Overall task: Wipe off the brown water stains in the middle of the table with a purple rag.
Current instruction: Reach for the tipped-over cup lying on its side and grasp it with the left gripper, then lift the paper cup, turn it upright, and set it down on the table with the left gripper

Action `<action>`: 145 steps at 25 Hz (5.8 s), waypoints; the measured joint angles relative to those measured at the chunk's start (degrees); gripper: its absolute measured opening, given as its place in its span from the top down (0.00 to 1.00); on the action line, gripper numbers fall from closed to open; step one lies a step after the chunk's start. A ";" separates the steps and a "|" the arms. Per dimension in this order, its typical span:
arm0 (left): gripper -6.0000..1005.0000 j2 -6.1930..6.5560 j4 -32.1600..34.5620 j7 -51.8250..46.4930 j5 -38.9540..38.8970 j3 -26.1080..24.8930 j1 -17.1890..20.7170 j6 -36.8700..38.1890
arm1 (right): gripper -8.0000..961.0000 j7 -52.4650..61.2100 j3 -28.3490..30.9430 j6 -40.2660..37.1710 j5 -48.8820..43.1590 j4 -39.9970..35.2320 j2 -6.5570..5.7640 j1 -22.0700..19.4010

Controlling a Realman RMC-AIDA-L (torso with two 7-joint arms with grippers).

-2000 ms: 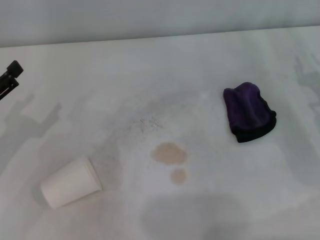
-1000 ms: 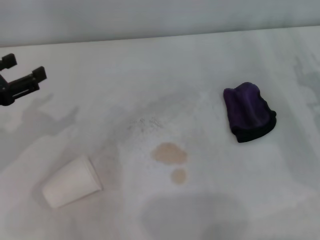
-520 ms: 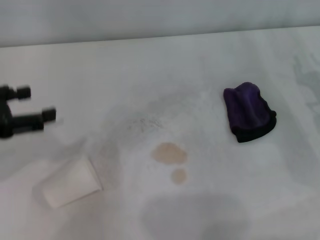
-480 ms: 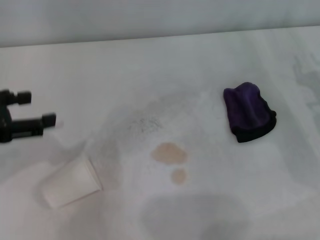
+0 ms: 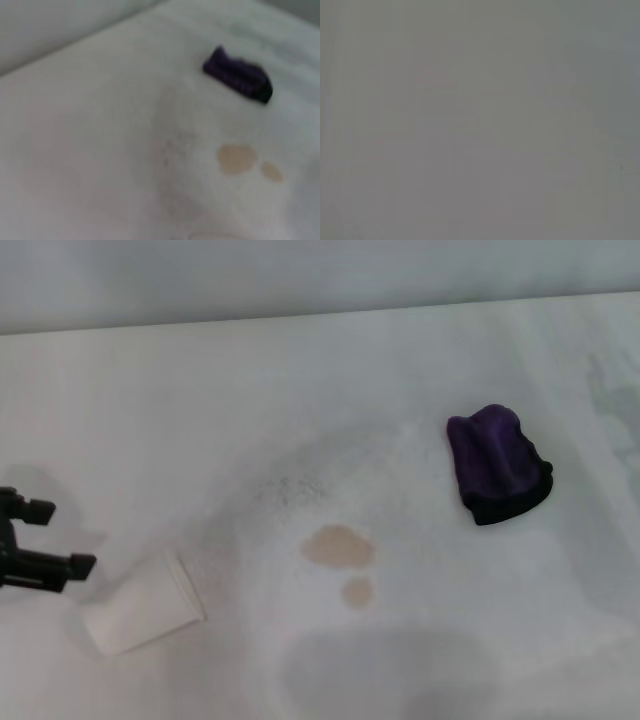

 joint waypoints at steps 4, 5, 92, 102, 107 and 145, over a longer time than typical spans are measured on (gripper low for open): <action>0.13 -0.20 -0.13 0.14 5.11 4.80 -2.48 -0.01 | 0.52 0.00 0.01 0.71 0.00 0.21 0.01 -0.30; 0.13 -0.27 -0.26 0.19 5.93 5.81 -2.92 -0.12 | 0.52 0.00 0.04 0.75 0.00 0.34 0.02 -0.31; 0.37 -3.10 -53.95 69.72 -52.86 10.63 2.01 -23.18 | 0.52 0.00 1.90 0.46 -0.65 1.60 -0.02 0.11; 0.37 -3.15 -64.50 83.05 -60.15 10.57 2.92 -22.62 | 0.52 0.00 1.49 0.35 -0.62 1.58 0.00 -0.06; 0.37 -3.31 -68.33 85.71 -62.47 10.58 2.35 -23.15 | 0.53 -0.02 1.43 0.21 -0.61 1.58 -0.05 0.06; 0.35 -3.83 -80.56 93.04 -63.62 11.30 -0.36 -30.28 | 0.52 0.00 1.46 -1.04 -0.62 1.45 -0.18 0.10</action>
